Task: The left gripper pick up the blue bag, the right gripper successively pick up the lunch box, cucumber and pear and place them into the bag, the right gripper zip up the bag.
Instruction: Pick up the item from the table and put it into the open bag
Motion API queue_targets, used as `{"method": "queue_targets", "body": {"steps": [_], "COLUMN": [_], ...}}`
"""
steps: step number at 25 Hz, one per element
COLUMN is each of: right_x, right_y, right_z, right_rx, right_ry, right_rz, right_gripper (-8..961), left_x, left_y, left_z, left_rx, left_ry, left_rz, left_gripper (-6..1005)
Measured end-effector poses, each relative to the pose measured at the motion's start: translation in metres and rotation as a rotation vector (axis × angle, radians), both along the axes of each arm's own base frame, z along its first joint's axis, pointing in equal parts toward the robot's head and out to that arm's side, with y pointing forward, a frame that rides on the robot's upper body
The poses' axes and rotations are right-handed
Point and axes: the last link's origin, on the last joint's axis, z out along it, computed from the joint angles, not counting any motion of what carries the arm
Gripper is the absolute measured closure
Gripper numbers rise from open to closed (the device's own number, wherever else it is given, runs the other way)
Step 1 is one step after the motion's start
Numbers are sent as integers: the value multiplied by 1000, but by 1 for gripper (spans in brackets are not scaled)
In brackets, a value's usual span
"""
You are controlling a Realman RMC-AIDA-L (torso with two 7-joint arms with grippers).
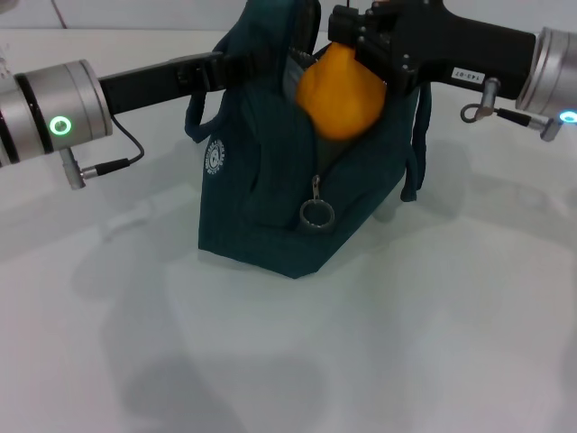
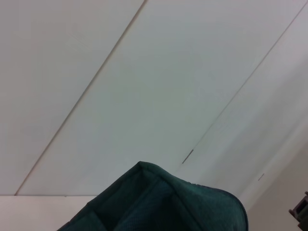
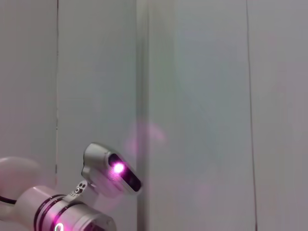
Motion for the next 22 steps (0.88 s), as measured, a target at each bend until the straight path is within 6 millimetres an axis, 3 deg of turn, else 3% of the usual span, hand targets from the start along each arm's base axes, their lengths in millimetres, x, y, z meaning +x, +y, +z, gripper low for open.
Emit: {"method": "queue_targets", "body": {"steps": [22], "right_x": [2], "right_y": [0], "right_z": [-10], "right_rx": [-17], "right_ry": [-44], "right_rz": [-17], "right_gripper": [839], "left_x": [1], "left_y": [1], "left_z": [0], "left_rx": [0], "left_ry": [3], "left_rz": [-2], "left_gripper": [960]}}
